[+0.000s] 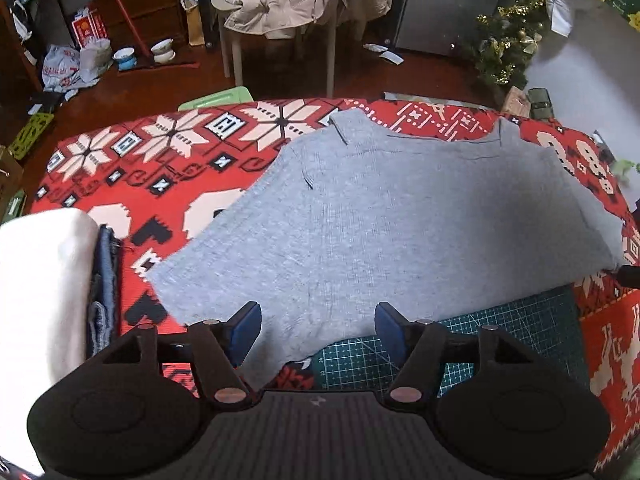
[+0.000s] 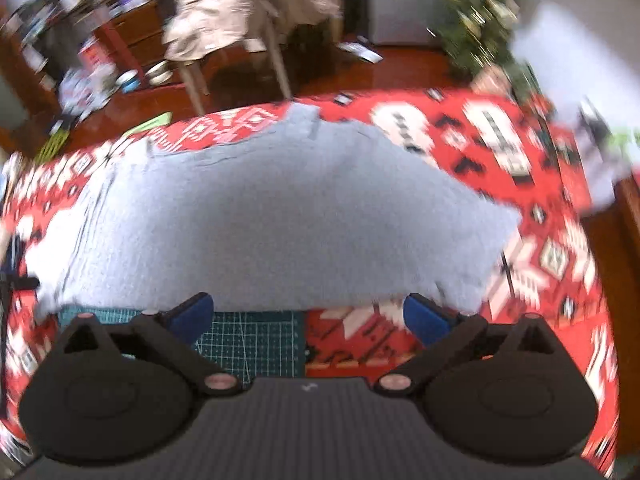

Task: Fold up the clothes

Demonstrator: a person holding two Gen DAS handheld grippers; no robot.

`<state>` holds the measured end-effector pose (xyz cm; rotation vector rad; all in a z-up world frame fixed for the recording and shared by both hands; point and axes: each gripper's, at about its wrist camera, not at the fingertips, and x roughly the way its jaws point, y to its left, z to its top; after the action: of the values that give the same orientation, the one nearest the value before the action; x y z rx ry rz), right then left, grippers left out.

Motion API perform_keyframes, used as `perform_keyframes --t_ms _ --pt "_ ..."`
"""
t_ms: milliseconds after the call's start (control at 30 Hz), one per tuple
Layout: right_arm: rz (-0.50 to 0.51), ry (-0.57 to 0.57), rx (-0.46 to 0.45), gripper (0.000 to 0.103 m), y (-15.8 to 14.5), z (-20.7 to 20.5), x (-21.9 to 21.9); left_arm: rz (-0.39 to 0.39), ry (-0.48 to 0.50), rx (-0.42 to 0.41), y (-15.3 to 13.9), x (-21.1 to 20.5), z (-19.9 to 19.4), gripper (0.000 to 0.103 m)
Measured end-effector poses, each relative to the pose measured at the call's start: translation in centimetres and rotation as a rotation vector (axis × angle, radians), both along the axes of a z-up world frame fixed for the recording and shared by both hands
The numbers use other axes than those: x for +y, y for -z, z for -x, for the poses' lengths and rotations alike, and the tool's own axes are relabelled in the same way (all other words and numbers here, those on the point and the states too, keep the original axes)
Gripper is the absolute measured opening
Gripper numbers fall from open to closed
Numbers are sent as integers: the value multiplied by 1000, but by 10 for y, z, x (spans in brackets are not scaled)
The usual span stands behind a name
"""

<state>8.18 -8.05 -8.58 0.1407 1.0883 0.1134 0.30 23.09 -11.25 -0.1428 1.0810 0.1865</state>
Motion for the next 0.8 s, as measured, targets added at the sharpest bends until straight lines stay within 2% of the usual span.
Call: perform_keyframes --t_ms 33,100,167,267,333,367,433,567,600,633,667,700,800 --pt "-16 45 14 102 2 1 -8 -10 -4 -1 4 -1 -1 62" --pt "-15 99 35 102 7 3 -21 -12 -15 13 11 -1 -3 51" --pt "25 121 43 94 11 3 -30 -7 -26 29 19 -1 -5 46" --pt "81 127 38 75 17 -1 -41 -1 -29 26 23 0 -6 44" --pt "94 102 23 60 20 -8 -47 -9 -14 25 25 -2 -7 44" --pt "102 81 16 56 22 -12 -47 -11 -4 26 26 -3 -7 44" --pt "123 33 5 35 27 -22 -45 -14 12 31 29 -4 -9 42" --pt "151 -27 11 33 38 -35 -40 5 -21 57 40 1 -10 40" --pt "158 -27 20 33 42 -37 -39 14 -35 59 42 3 -10 36" --pt "160 -27 26 25 46 -39 -39 28 -50 60 44 5 -10 32" --pt "157 -26 32 17 49 -39 -39 41 -59 60 45 7 -10 19" --pt "154 -26 37 1 51 -39 -39 53 -61 56 45 8 -10 8" --pt "148 -26 36 0 53 -33 -39 75 -62 46 45 10 -9 6"
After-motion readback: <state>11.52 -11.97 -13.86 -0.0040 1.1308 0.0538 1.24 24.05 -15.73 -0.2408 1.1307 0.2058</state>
